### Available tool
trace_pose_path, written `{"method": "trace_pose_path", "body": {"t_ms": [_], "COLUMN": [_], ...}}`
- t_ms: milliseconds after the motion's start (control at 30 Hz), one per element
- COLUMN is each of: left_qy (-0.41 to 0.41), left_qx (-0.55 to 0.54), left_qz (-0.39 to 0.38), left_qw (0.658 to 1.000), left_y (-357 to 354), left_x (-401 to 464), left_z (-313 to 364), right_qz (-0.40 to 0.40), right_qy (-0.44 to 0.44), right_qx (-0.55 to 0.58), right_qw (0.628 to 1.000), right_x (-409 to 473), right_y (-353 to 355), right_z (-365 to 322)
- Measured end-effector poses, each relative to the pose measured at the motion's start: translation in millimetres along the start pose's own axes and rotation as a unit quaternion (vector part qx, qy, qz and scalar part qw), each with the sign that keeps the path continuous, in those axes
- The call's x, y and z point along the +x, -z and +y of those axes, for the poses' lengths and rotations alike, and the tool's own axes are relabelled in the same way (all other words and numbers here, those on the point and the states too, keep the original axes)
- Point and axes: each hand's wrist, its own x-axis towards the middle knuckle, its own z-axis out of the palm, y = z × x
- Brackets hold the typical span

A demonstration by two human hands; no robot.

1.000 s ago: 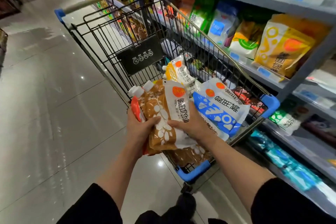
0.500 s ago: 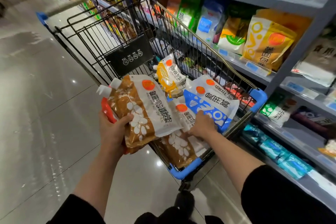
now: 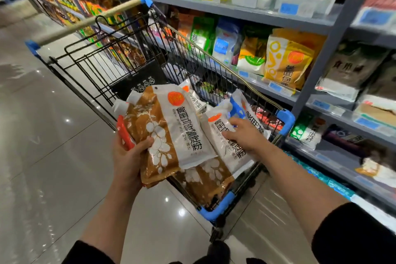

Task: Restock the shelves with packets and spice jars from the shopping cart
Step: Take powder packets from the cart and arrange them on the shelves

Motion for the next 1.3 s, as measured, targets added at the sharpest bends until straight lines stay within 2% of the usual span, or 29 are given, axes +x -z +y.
{"method": "trace_pose_path", "body": {"t_ms": [167, 267, 500, 700, 767, 933, 1033, 1200, 1300], "left_qy": [-0.022, -0.029, -0.020, 0.058, 0.081, 0.137, 0.178, 0.230, 0.238], "left_qx": [-0.021, -0.040, -0.046, -0.027, -0.011, 0.044, 0.069, 0.082, 0.090], "left_qz": [-0.084, -0.151, -0.293, -0.394, -0.417, -0.443, -0.407, -0.376, -0.375], "left_qw": [0.996, 0.987, 0.955, 0.917, 0.905, 0.885, 0.893, 0.894, 0.891], "left_y": [-32.7, -63.2, -160.0, -240.8, -261.1, -295.6, -309.3, -331.9, -350.3], "left_x": [18.9, 22.9, -2.3, -54.8, -75.5, -124.5, -144.8, -158.0, -153.1], "left_z": [30.0, 40.4, 20.6, -35.2, -56.8, -118.6, -159.3, -233.8, -282.3], "right_qz": [0.020, 0.066, 0.264, 0.421, 0.444, 0.457, 0.435, 0.421, 0.435], "right_qy": [0.017, 0.033, 0.064, 0.008, -0.018, -0.074, -0.110, -0.104, -0.118], "right_qx": [0.128, 0.168, 0.235, 0.278, 0.298, 0.288, 0.326, 0.261, 0.274], "right_qw": [0.991, 0.983, 0.933, 0.863, 0.845, 0.838, 0.832, 0.862, 0.850], "right_x": [-35.9, -67.2, -153.5, -235.7, -256.9, -286.8, -288.1, -266.4, -241.0], "right_y": [52.2, 75.4, 123.0, 165.4, 175.5, 198.8, 214.6, 248.5, 267.6], "right_z": [-17.0, -20.7, -1.7, 57.1, 82.0, 150.3, 184.4, 246.4, 294.8]}}
